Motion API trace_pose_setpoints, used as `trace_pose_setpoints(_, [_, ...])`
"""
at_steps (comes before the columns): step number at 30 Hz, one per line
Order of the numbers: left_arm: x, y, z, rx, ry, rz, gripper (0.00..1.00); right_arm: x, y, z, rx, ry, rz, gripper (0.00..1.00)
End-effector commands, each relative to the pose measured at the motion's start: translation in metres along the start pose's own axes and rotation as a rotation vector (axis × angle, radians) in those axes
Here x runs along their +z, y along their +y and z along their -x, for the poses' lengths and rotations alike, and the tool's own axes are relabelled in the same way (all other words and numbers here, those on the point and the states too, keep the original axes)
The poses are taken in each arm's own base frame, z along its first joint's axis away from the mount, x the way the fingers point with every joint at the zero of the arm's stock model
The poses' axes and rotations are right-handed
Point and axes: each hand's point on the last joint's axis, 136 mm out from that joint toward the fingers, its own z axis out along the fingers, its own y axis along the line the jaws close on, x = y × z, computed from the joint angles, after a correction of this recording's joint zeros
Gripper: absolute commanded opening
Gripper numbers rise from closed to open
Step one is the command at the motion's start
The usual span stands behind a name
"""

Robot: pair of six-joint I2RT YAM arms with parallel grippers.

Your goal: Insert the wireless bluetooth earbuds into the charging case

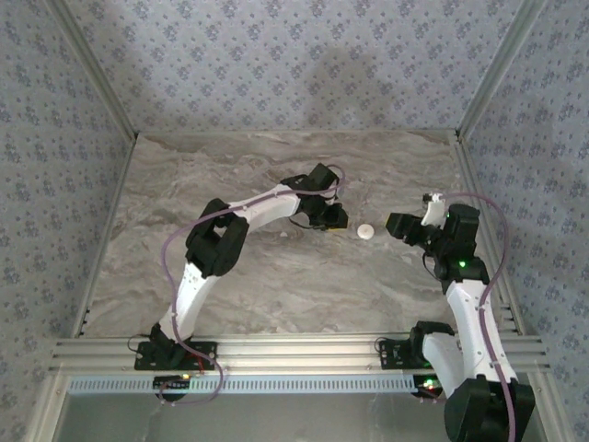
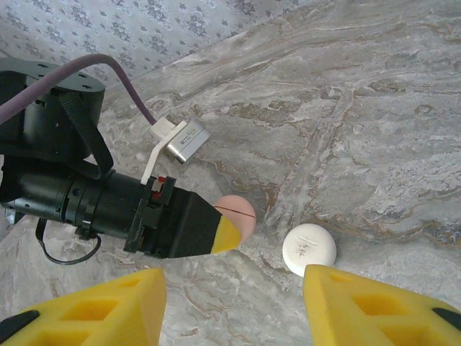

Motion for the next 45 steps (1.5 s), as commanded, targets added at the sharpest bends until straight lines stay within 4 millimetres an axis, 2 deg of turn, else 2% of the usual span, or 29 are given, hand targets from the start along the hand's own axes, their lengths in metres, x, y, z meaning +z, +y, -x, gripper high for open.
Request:
trace_pose_setpoints(1, [0.003,0.003,-0.006,-0.025,0.038,0.017,0.07,-0.005,0.001,0.000,0.030,0.009,-0.008,0.54])
trace_pose_setpoints(6, [0.007,0.010,-0.010,-0.023,0.055,0.037,0.09,-0.009,0.004,0.003,0.041,-0.003,-0.004,0.55])
trace_pose_setpoints(9, [0.007,0.014,-0.011,-0.025,0.059,0.053,0.14,-0.012,0.007,0.005,0.042,-0.013,-0.004,0.55])
trace_pose_setpoints(15, [-0.008,0.021,-0.008,-0.010,0.025,0.102,0.45,-0.016,0.006,0.005,0.059,-0.018,-0.021,0.55])
trace_pose_setpoints(19, [-0.032,0.019,-0.001,0.033,-0.033,0.125,0.62,-0.012,-0.005,0.001,0.069,-0.028,-0.060,0.59])
trace_pose_setpoints(22, [-0.052,0.022,0.001,0.061,-0.071,0.151,0.69,-0.008,-0.016,-0.005,0.064,-0.008,-0.103,0.61])
trace_pose_setpoints(27, [-0.107,0.035,0.003,0.093,-0.188,0.203,0.77,-0.008,-0.023,0.000,-0.009,-0.024,-0.142,0.66])
trace_pose_setpoints(31, [-0.168,0.055,0.008,0.120,-0.332,0.298,0.82,-0.007,-0.039,0.010,-0.065,-0.080,-0.212,0.68])
trace_pose_setpoints(34, [-0.218,0.075,0.013,0.094,-0.475,0.352,0.84,0.004,-0.057,0.008,-0.070,-0.103,-0.252,0.75])
trace_pose_setpoints(35, [-0.234,0.084,0.014,0.084,-0.528,0.372,0.85,0.009,-0.064,0.005,-0.063,-0.102,-0.267,0.77])
trace_pose_setpoints(36, [-0.250,0.092,0.015,0.076,-0.581,0.396,0.86,0.013,-0.071,0.004,-0.060,-0.105,-0.284,0.94])
trace_pose_setpoints(37, [-0.269,0.104,0.014,0.070,-0.640,0.436,0.88,0.016,-0.081,0.001,-0.055,-0.108,-0.321,1.00])
trace_pose_setpoints(41, [-0.332,0.159,-0.004,0.063,-0.837,0.664,0.93,0.017,-0.122,0.000,-0.091,-0.157,-0.499,1.00])
trace_pose_setpoints(43, [-0.348,0.187,-0.020,0.049,-0.904,0.751,0.98,0.018,-0.137,-0.002,-0.125,-0.162,-0.561,1.00])
trace_pose_setpoints(45, [-0.355,0.214,-0.036,0.037,-0.959,0.804,1.00,0.024,-0.145,-0.005,-0.168,-0.149,-0.573,1.00])
